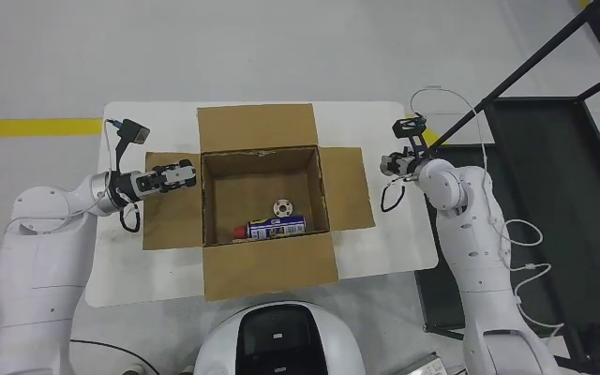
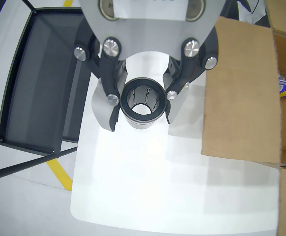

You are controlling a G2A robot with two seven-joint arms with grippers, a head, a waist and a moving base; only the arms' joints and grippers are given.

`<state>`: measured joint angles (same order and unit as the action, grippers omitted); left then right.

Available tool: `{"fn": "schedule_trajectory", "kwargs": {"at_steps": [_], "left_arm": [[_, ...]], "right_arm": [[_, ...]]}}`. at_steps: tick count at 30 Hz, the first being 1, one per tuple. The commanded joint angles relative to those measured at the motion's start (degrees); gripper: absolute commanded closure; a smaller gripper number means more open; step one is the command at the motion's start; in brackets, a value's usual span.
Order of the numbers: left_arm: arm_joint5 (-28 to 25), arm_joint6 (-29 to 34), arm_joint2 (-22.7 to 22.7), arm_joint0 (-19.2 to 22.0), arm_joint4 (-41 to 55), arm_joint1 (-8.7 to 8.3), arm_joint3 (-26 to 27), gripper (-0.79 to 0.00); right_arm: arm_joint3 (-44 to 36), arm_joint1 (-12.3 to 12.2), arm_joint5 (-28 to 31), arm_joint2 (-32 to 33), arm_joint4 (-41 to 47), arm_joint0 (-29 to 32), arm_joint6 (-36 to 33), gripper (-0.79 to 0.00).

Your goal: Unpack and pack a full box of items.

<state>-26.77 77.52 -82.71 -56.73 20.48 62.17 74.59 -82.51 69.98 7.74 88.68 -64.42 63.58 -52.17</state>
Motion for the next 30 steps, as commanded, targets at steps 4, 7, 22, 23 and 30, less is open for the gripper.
{"fn": "schedule_trajectory", "kwargs": {"at_steps": [4, 7, 22, 23, 30], "left_arm": [[0.0, 0.0, 0.0, 0.0, 0.0, 0.0, 0.0, -0.785], [0.0, 0.0, 0.0, 0.0, 0.0, 0.0, 0.0, -0.785], [0.0, 0.0, 0.0, 0.0, 0.0, 0.0, 0.0, -0.785], [0.0, 0.0, 0.0, 0.0, 0.0, 0.0, 0.0, -0.785], [0.0, 0.0, 0.0, 0.0, 0.0, 0.0, 0.0, -0.785]], "right_arm": [[8.5, 0.1, 0.0, -1.7, 0.1, -3.8, 1.7, 0.0], [12.9, 0.2, -0.2, -2.6, 0.0, -5.8, 3.0, 0.0], [29.6, 0.9, 0.8, -6.9, 0.9, -12.6, 11.1, 0.0], [30.4, 1.0, 0.6, -7.2, 0.9, -13.0, 11.6, 0.0], [34.8, 1.3, 0.2, -8.9, 0.2, -15.0, 15.2, -0.52]]}}
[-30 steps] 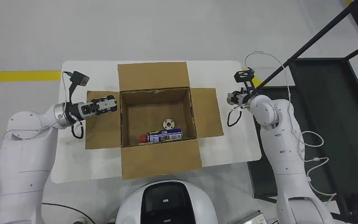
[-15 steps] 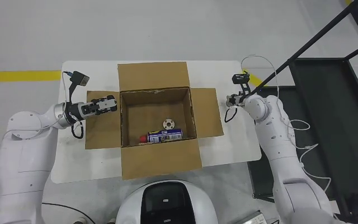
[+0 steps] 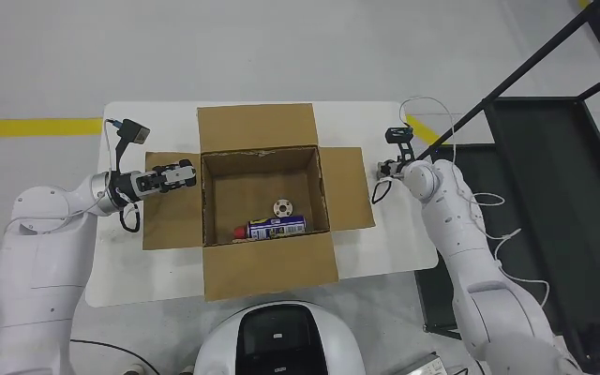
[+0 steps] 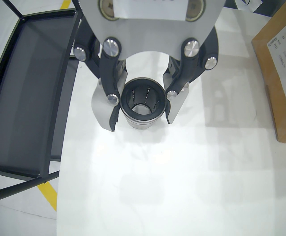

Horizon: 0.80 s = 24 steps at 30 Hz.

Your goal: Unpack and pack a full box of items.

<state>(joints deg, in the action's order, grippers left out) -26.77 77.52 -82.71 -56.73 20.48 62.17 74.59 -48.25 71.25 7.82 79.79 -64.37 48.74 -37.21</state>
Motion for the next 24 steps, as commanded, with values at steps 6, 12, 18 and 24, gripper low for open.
{"fn": "schedule_trajectory", "kwargs": {"at_steps": [6, 12, 18, 24], "left_arm": [[0.0, 0.0, 0.0, 0.0, 0.0, 0.0, 0.0, -0.785], [0.0, 0.0, 0.0, 0.0, 0.0, 0.0, 0.0, -0.785], [0.0, 0.0, 0.0, 0.0, 0.0, 0.0, 0.0, -0.785], [0.0, 0.0, 0.0, 0.0, 0.0, 0.0, 0.0, -0.785]], "right_arm": [[3.5, 0.1, 0.1, -0.5, 0.9, -1.6, 0.5, -0.785], [0.8, -0.5, -0.1, 1.5, 3.2, -1.0, 2.2, -0.785], [-22.8, -2.0, -2.7, 6.9, 4.5, 9.8, 1.4, -0.785], [-48.7, -2.3, -3.6, 4.8, 0.3, 21.4, -3.0, -0.785]]}}
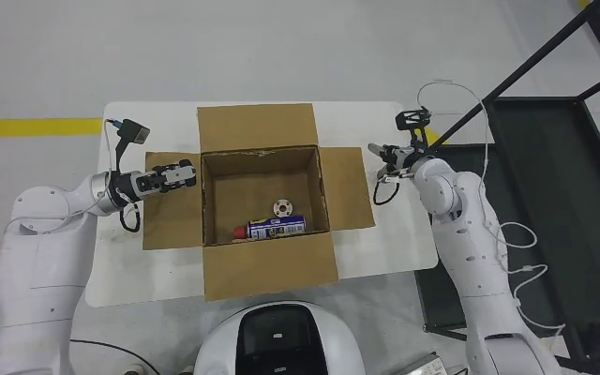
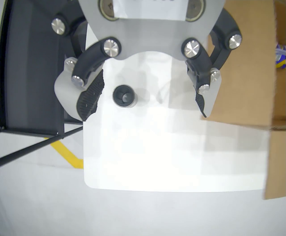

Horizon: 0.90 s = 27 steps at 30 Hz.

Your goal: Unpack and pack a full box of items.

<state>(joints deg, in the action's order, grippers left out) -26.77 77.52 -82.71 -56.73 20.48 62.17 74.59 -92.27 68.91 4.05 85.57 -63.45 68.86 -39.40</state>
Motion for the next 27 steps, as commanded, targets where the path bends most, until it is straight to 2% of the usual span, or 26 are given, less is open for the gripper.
{"fn": "schedule_trajectory", "kwargs": {"at_steps": [1, 3, 9, 17, 27], "left_arm": [[0.0, 0.0, 0.0, 0.0, 0.0, 0.0, 0.0, -0.785], [0.0, 0.0, 0.0, 0.0, 0.0, 0.0, 0.0, -0.785], [0.0, 0.0, 0.0, 0.0, 0.0, 0.0, 0.0, -0.785], [0.0, 0.0, 0.0, 0.0, 0.0, 0.0, 0.0, -0.785], [0.0, 0.0, 0.0, 0.0, 0.0, 0.0, 0.0, -0.785]], "right_arm": [[-7.3, 0.1, 0.4, -2.1, -0.7, 2.1, -1.4, -0.785], [-11.4, 0.3, 1.1, -4.6, -0.1, 3.0, -2.9, -0.785], [-17.5, 1.2, -2.1, -12.5, 2.1, 1.9, -8.7, -0.785], [-13.0, 2.8, -6.5, -21.8, 3.8, -2.7, -11.5, -0.785], [-12.3, 3.0, -6.9, -22.6, 4.4, -3.3, -11.7, -0.785]]}}
